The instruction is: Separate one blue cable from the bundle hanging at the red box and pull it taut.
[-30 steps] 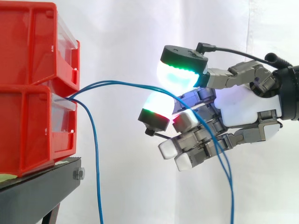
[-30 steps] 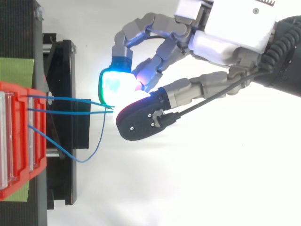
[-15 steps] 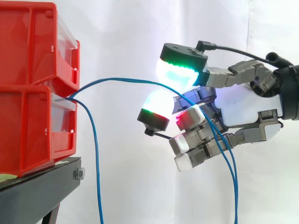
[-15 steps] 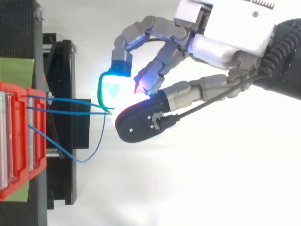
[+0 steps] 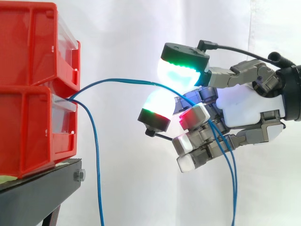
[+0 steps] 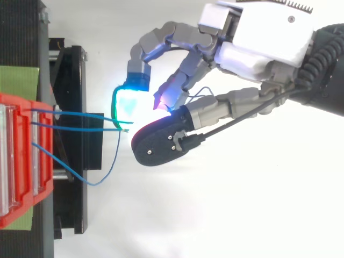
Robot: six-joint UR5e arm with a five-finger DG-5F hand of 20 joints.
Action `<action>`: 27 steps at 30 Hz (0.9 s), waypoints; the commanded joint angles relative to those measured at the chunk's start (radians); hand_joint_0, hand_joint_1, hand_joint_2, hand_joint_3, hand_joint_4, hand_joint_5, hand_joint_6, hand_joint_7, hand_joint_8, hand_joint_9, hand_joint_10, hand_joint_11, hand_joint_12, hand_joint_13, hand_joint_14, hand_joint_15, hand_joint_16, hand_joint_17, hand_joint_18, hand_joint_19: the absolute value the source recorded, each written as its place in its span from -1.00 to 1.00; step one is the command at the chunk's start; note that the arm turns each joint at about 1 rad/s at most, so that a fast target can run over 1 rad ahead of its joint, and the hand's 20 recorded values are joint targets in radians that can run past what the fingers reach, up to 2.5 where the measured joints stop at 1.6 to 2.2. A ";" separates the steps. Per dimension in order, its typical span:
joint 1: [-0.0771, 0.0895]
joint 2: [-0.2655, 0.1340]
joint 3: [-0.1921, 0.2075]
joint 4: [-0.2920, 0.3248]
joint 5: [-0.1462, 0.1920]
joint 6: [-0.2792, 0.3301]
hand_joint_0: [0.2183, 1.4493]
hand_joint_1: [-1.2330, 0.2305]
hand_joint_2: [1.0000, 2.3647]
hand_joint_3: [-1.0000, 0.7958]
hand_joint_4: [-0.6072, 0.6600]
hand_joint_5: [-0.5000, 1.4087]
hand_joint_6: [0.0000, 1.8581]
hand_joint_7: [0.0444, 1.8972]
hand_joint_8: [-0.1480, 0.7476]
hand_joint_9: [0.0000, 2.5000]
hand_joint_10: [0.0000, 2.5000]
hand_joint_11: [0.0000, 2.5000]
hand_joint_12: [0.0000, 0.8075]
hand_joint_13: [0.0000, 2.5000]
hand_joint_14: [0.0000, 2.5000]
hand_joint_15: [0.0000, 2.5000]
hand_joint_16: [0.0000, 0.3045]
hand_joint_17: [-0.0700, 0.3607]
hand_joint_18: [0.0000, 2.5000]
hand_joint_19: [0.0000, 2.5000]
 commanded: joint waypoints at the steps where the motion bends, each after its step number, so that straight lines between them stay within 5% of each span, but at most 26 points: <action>1: -0.001 0.000 0.000 0.000 0.000 0.000 -0.46 -0.36 -1.00 -0.44 0.17 -0.67 0.00 -0.06 0.13 -0.06 -0.99 -0.21 -0.11 -0.10 -0.98 -0.37 -0.71 -0.21 -0.39 -0.61; 6: -0.001 0.001 0.000 0.000 0.001 0.000 -0.28 -0.34 -0.99 -0.36 0.08 -0.67 -0.01 0.10 0.12 -0.05 -0.99 -0.22 -0.14 -0.11 -0.98 -0.38 -0.72 -0.23 -0.39 -0.61; 14: 0.002 0.000 0.000 0.002 0.004 0.002 -0.32 -0.36 -1.00 -0.44 0.16 -0.69 0.01 -0.05 0.10 -0.08 -0.99 -0.18 -0.15 -0.10 -0.98 -0.35 -0.72 -0.23 -0.40 -0.60; 19: 0.003 0.000 0.002 0.003 0.004 0.005 -0.26 -0.31 -0.99 -0.34 0.06 -0.68 0.01 0.05 0.12 -0.05 -0.99 -0.19 -0.15 -0.08 -0.98 -0.35 -0.72 -0.23 -0.38 -0.60; 27: 0.003 0.000 0.000 0.012 0.010 0.003 -0.16 -0.55 -1.00 -0.44 0.09 -0.69 0.02 -0.03 0.07 -0.09 -0.99 -0.17 -0.18 -0.12 -0.98 -0.36 -0.72 -0.23 -0.39 -0.64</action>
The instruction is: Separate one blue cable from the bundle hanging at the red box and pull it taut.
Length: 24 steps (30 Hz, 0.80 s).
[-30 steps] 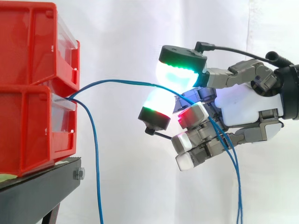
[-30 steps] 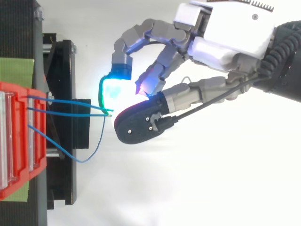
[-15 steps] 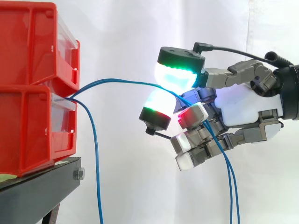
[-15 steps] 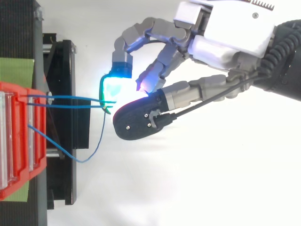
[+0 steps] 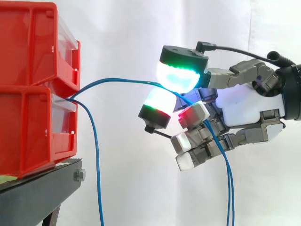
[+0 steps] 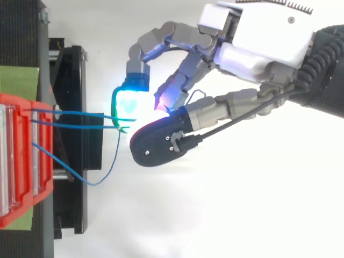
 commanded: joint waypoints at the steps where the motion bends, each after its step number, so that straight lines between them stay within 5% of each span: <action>1: 0.002 0.000 0.000 0.015 0.007 -0.002 -0.18 -0.55 -1.00 -0.44 0.10 -0.69 0.02 -0.03 0.06 -0.09 -0.99 -0.16 -0.17 -0.12 -0.98 -0.36 -0.72 -0.23 -0.39 -0.63; 11: 0.003 0.000 0.000 0.019 0.007 0.006 -0.49 -0.52 -1.00 -0.44 0.13 -0.67 0.01 -0.03 0.13 -0.02 -0.99 -0.17 -0.12 -0.10 -0.98 -0.37 -0.71 -0.21 -0.37 -0.62; 20: 0.003 0.000 0.000 0.013 0.004 0.029 -0.35 -0.28 -1.00 -0.44 0.12 -0.66 0.00 0.01 0.12 -0.01 -0.99 -0.20 -0.14 -0.11 -0.98 -0.37 -0.72 -0.24 -0.38 -0.60; 24: 0.003 0.000 0.000 0.013 0.002 0.029 -0.27 -0.36 -0.99 -0.39 0.05 -0.66 0.00 0.10 0.11 -0.01 -0.99 -0.19 -0.14 -0.11 -0.98 -0.37 -0.72 -0.23 -0.38 -0.60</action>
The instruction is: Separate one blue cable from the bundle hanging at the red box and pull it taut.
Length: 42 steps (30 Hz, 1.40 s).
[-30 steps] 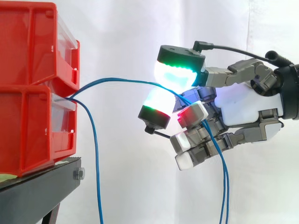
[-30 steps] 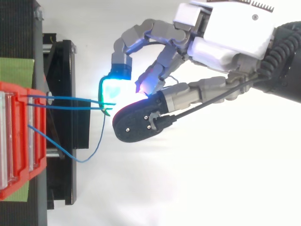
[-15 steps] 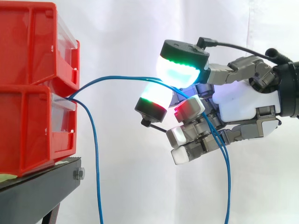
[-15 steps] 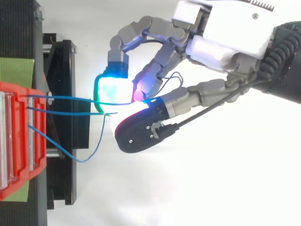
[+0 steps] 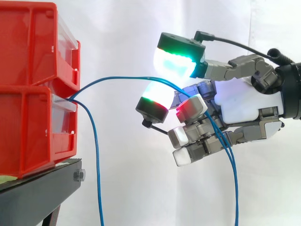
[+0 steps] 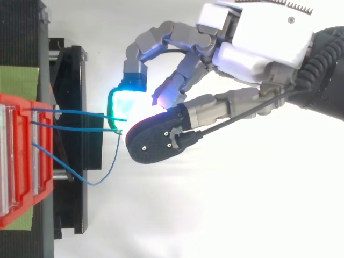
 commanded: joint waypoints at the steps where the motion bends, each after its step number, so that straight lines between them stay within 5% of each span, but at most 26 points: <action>1: 0.000 0.000 0.000 0.000 -0.001 0.001 -0.26 -0.37 -0.99 -0.37 0.04 -0.66 0.00 0.10 0.11 -0.01 -0.99 -0.19 -0.13 -0.11 -0.98 -0.37 -0.72 -0.23 -0.38 -0.60; 20: 0.006 0.000 0.000 0.000 0.006 0.001 -0.51 -0.34 -1.00 -0.44 0.16 -0.67 0.00 -0.01 0.15 -0.03 -0.99 -0.20 -0.08 -0.12 -0.98 -0.38 -0.69 -0.18 -0.37 -0.60; 29: 0.008 0.000 0.001 0.001 0.004 -0.001 -0.27 -0.44 -1.00 -0.44 0.10 -0.67 0.00 0.04 0.10 -0.04 -0.99 -0.20 -0.14 -0.14 -0.98 -0.38 -0.71 -0.22 -0.40 -0.60; 33: 0.008 0.000 0.000 0.001 0.004 -0.001 -0.20 -0.49 -0.98 -0.25 0.00 -0.67 0.01 0.21 0.09 -0.04 -0.99 -0.19 -0.14 -0.15 -0.98 -0.39 -0.71 -0.22 -0.40 -0.61; 42: 0.008 0.001 0.000 0.000 0.004 0.001 -0.10 -0.54 -0.99 -0.40 0.01 -0.69 0.02 0.05 0.04 -0.11 -0.99 -0.19 -0.15 -0.21 -0.98 -0.42 -0.71 -0.22 -0.43 -0.64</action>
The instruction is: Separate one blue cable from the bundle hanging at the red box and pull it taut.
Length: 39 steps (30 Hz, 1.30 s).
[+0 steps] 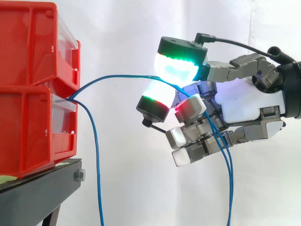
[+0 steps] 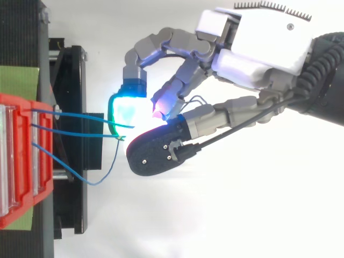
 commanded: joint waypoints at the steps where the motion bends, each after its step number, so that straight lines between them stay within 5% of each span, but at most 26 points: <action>1: -0.001 -0.001 0.001 0.000 -0.001 0.001 -0.09 -0.54 -1.00 -0.42 0.01 -0.69 0.02 0.05 0.03 -0.11 -0.99 -0.19 -0.15 -0.22 -0.98 -0.42 -0.72 -0.22 -0.43 -0.65; 14: 0.000 0.001 0.000 -0.006 -0.004 0.002 -0.28 -0.69 -1.00 -0.44 0.02 -0.66 0.01 0.05 -0.04 -0.05 -0.99 -0.22 -0.17 -0.28 -0.98 -0.49 -0.74 -0.27 -0.43 -0.65; 18: 0.000 0.001 0.000 -0.018 -0.004 0.009 -0.60 -0.68 -1.00 -0.44 0.07 -0.64 -0.01 -0.03 0.04 -0.06 -0.99 -0.26 -0.07 -0.39 -0.99 -0.60 -0.68 -0.17 -0.46 -0.67; 22: 0.000 0.004 0.000 -0.031 -0.005 0.013 -0.68 -0.54 -1.00 -0.44 0.12 -0.64 -0.03 -0.08 0.08 -0.05 -0.99 -0.29 0.00 -0.39 -0.99 -0.62 -0.65 -0.12 -0.46 -0.66; 27: 0.000 0.005 0.000 -0.034 -0.005 0.013 -0.52 -0.35 -1.00 -0.44 0.08 -0.63 -0.05 -0.02 0.02 -0.03 -0.99 -0.28 -0.09 -0.39 -0.99 -0.61 -0.70 -0.19 -0.49 -0.64; 32: 0.000 0.005 0.000 -0.038 -0.007 0.015 -0.37 -0.37 -1.00 -0.44 0.04 -0.63 -0.06 0.11 0.00 -0.03 -0.98 -0.28 -0.12 -0.39 -0.99 -0.60 -0.72 -0.22 -0.50 -0.63; 39: 0.000 0.015 0.000 -0.038 -0.005 0.013 -0.34 -0.44 -1.00 -0.40 0.06 -0.66 -0.03 0.03 0.02 -0.09 -0.98 -0.28 -0.11 -0.39 -0.99 -0.60 -0.71 -0.22 -0.51 -0.63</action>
